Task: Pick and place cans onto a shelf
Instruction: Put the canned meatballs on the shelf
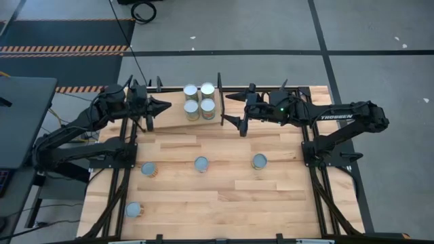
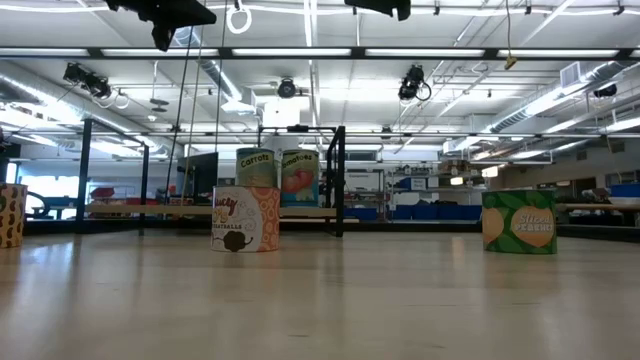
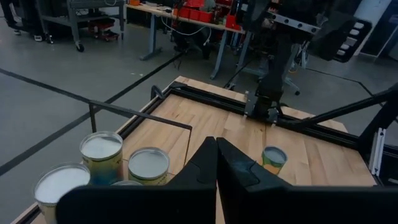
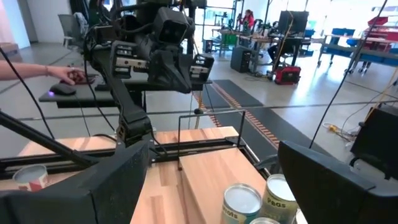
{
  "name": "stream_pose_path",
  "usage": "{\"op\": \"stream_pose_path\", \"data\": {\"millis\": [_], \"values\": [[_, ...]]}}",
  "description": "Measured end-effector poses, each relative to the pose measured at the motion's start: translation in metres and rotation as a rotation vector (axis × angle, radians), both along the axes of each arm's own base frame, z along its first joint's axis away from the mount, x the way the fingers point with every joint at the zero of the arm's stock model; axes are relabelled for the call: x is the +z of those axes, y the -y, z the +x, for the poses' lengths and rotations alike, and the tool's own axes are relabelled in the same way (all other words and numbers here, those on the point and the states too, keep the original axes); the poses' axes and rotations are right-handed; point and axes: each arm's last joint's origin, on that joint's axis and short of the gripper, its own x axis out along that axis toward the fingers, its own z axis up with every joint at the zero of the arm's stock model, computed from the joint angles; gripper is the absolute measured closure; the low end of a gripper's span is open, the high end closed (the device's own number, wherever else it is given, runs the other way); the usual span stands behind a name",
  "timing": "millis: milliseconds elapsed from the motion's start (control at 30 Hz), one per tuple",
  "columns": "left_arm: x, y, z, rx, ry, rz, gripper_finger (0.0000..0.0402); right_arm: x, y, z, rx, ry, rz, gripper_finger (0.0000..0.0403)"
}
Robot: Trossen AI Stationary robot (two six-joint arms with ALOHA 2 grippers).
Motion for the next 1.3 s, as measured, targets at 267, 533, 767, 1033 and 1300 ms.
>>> {"op": "stream_pose_path", "data": {"millis": [267, 533, 767, 1033, 1300], "values": [[-0.001, 0.001, 0.002, -0.007, -0.005, -0.002, 0.0397, 0.008, 0.001, 0.0, -0.004, 0.086, 0.022, 0.0037], [-0.001, 0.001, 0.002, -0.007, -0.005, -0.002, 0.0397, 0.01, 0.001, 0.0, -0.004, 0.11, 0.024, 0.0037], [-0.001, 0.001, 0.002, -0.007, -0.006, -0.003, 0.0397, 0.01, 0.001, 0.0, -0.004, 0.108, 0.018, 0.0037], [-0.001, 0.001, 0.002, -0.007, -0.006, -0.003, 0.0397, 0.011, 0.001, 0.0, -0.004, 0.105, -0.051, 0.0037], [-0.001, 0.001, 0.002, -0.007, -0.005, -0.002, 0.0397, 0.014, 0.001, 0.0, -0.004, 0.14, -0.041, 0.0037]]}}
